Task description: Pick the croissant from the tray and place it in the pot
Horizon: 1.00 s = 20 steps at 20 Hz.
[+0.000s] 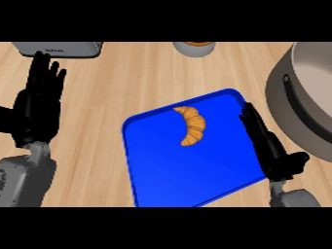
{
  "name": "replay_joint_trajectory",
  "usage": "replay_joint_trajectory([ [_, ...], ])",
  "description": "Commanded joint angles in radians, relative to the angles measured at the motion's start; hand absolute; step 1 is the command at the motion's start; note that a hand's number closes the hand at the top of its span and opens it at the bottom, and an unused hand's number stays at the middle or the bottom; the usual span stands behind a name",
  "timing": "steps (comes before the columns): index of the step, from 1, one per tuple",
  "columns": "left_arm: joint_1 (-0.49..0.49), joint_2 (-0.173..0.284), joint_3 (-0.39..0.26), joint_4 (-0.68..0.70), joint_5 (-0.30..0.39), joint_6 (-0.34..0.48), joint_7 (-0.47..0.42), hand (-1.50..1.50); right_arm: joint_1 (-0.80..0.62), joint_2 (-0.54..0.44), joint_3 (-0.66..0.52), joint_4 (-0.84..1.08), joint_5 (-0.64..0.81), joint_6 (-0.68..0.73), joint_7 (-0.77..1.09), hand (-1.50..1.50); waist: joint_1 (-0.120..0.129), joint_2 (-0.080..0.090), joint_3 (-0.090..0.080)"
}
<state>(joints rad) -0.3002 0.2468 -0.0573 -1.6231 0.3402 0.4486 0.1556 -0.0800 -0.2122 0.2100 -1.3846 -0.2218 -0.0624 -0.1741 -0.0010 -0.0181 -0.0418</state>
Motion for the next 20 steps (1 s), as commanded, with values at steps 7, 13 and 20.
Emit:
replay_joint_trajectory([
  [7,-0.021,0.062,-0.065,0.012,-0.053,-0.103,-0.039,0.00,-0.437,-0.311,0.003,-0.084,0.132,0.344,-0.102,1.50,0.081,0.006,0.026],
  [13,-0.016,0.067,-0.079,0.037,-0.048,-0.175,-0.104,0.00,-0.485,-0.343,-0.022,0.194,0.122,0.579,-0.496,-1.50,0.094,0.062,0.048],
  [20,-0.006,0.081,-0.053,0.067,-0.041,-0.214,-0.154,0.00,-0.611,-0.457,0.042,0.369,0.334,0.595,-0.772,-1.50,0.091,0.052,0.045],
])
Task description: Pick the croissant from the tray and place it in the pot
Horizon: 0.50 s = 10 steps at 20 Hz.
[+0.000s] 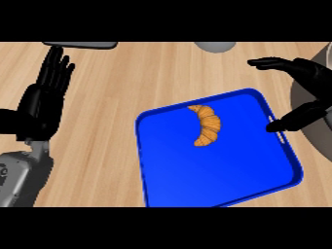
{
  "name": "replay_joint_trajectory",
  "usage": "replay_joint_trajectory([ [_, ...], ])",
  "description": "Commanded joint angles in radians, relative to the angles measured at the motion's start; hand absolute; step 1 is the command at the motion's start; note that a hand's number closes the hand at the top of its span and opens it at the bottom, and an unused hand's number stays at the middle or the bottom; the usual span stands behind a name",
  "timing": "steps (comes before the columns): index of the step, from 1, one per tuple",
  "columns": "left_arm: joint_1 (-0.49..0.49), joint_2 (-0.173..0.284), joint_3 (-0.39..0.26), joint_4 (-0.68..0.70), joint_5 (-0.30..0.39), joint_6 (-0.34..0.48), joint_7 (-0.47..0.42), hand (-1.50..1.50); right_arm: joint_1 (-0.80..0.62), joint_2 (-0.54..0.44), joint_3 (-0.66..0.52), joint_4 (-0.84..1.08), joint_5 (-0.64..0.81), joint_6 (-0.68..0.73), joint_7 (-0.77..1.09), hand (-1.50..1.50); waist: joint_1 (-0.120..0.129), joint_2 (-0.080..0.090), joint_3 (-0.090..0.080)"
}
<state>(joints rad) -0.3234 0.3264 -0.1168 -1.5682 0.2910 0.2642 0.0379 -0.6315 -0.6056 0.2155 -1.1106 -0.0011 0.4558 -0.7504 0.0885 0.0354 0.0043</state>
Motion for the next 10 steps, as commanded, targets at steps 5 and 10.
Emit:
replay_joint_trajectory([
  [5,-0.013,0.006,0.010,0.015,0.001,-0.012,0.021,0.00,-0.142,-0.077,0.200,0.152,0.300,-0.001,-0.211,-1.50,-0.017,-0.017,-0.002],
  [10,0.002,0.034,0.058,0.037,0.023,-0.058,0.001,0.00,-0.245,0.022,0.280,0.275,0.393,-0.065,-0.228,-1.50,-0.038,-0.023,-0.004],
])
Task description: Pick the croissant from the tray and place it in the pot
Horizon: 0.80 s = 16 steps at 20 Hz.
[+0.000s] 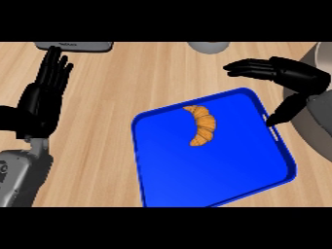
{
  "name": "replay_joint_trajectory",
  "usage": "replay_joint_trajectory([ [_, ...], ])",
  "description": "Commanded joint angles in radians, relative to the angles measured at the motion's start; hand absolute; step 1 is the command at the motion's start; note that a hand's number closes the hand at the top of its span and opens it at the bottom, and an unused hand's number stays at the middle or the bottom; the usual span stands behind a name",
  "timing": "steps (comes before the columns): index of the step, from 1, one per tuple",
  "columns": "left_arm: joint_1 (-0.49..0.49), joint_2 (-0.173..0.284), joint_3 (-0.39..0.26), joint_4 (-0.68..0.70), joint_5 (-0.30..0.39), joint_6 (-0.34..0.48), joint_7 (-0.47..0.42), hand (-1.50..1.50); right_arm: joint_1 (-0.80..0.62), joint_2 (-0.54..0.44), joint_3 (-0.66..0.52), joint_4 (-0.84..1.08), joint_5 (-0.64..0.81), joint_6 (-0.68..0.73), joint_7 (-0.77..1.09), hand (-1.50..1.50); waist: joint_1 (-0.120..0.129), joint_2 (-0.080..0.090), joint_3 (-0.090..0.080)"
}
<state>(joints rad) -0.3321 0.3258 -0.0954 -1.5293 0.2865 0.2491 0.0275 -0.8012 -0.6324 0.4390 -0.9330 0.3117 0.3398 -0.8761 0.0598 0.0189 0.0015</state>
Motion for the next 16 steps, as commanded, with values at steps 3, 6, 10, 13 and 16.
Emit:
replay_joint_trajectory([
  [3,0.053,-0.016,0.007,0.002,-0.013,-0.008,-0.030,0.00,-0.116,0.095,0.098,0.142,0.135,0.039,-0.068,-1.50,-0.021,-0.011,-0.001],
  [6,0.046,-0.013,0.014,-0.018,-0.021,-0.002,0.012,0.00,-0.150,0.154,0.104,0.197,0.165,0.040,-0.031,-1.50,-0.030,-0.013,-0.001],
  [10,-0.013,-0.035,0.040,0.061,-0.040,0.001,-0.018,0.00,-0.134,0.179,0.113,0.236,0.217,0.026,-0.020,-1.50,-0.048,-0.014,-0.001],
  [13,0.053,0.030,0.092,-0.010,0.009,-0.074,-0.004,0.00,-0.100,0.188,0.136,0.205,0.238,0.054,-0.013,-1.50,-0.049,-0.018,-0.002],
  [16,-0.011,-0.004,0.059,-0.048,-0.048,0.018,0.090,0.00,-0.132,0.270,0.132,0.271,0.271,0.007,0.011,-1.50,-0.047,-0.017,-0.001],
])
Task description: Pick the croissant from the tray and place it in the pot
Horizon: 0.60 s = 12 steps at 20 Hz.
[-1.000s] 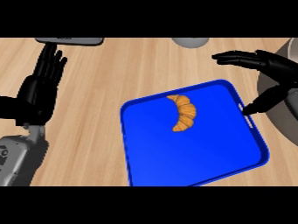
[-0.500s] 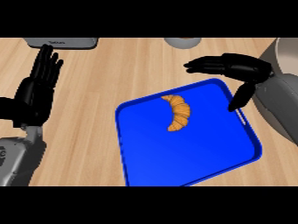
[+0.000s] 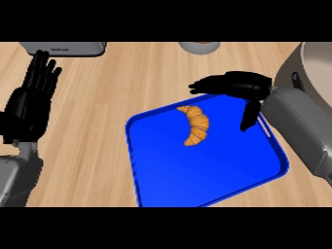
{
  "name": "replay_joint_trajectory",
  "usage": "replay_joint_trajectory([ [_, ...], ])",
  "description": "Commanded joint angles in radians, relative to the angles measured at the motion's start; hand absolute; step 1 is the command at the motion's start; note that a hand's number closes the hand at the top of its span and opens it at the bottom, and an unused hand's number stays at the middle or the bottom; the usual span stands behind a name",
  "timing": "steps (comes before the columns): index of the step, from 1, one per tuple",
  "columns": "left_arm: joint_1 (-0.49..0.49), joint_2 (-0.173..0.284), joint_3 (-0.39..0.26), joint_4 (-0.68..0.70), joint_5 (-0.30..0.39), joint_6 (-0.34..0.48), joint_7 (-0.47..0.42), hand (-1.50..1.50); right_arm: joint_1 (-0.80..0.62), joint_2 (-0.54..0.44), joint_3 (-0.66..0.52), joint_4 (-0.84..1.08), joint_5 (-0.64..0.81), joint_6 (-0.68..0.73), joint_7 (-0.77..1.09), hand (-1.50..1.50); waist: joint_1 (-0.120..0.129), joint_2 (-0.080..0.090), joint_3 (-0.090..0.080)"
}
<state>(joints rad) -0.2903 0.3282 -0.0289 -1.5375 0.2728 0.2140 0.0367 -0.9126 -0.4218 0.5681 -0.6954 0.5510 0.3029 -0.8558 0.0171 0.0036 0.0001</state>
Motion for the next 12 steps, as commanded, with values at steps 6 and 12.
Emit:
replay_joint_trajectory([
  [6,0.017,-0.014,0.026,0.013,-0.010,-0.044,-0.018,0.00,-0.030,0.110,-0.032,0.126,0.073,-0.019,-0.110,-1.50,0.000,0.001,0.000],
  [12,-0.008,-0.075,-0.005,-0.027,-0.078,0.024,0.040,0.00,0.031,0.125,-0.063,0.036,0.130,-0.036,-0.025,-1.50,-0.011,-0.004,0.000],
])
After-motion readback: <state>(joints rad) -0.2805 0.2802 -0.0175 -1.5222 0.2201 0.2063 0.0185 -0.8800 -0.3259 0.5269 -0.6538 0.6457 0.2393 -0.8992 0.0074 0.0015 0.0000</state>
